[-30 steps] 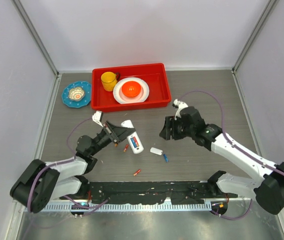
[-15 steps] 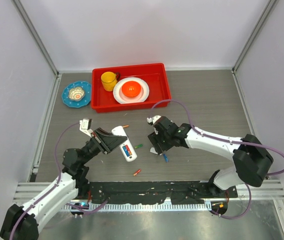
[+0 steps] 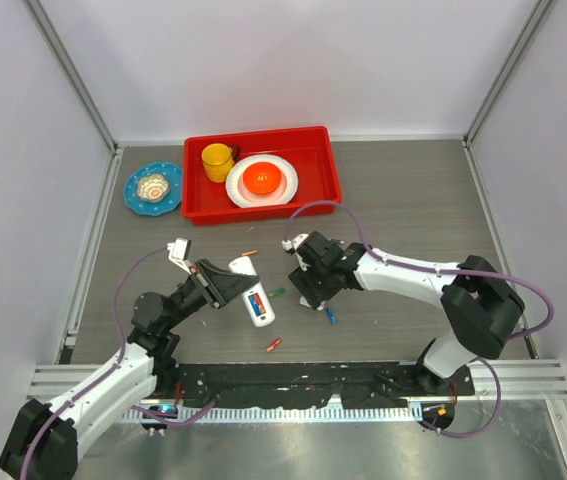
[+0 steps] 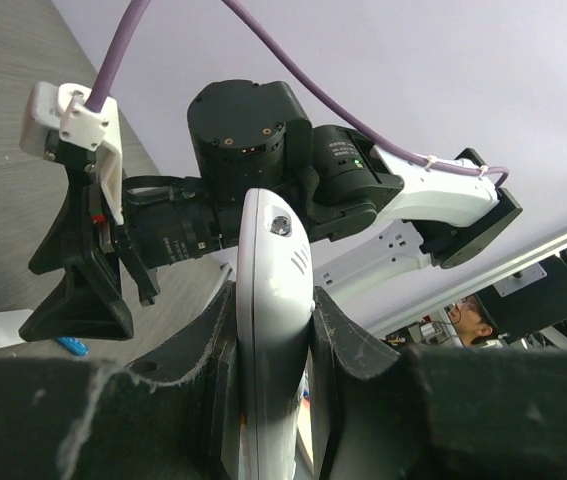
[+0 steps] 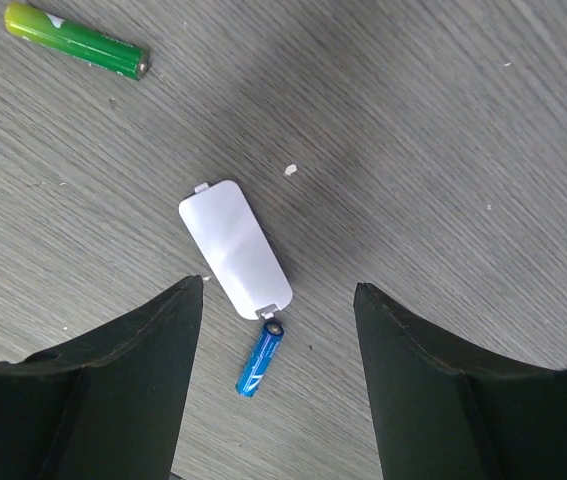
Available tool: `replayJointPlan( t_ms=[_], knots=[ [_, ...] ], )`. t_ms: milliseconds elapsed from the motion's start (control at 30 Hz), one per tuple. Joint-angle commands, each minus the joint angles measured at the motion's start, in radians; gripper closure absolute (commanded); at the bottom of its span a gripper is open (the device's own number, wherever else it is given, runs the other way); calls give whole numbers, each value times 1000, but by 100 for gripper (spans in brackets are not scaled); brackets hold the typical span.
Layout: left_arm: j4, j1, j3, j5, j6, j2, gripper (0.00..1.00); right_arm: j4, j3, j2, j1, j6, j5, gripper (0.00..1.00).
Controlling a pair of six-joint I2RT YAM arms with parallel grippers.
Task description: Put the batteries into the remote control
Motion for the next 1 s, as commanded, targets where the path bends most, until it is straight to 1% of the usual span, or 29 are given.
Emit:
replayJointPlan(
  t_ms=[0,333,633,733,967],
  knots=[
    [87,6,1,19,-10,14,100,21,27,31,18,-26,-23,33],
    [104,6,-1,19,-11,30,100,47,26,87,30,-14,-19,36],
    [98,4,-3,18,-10,34,100,48,17,100,35,9,7,43],
    [96,4,-3,16,-8,31,100,58,12,102,35,29,4,46],
    [88,6,-4,15,-7,25,100,90,1,133,35,121,3,59]
  ],
)
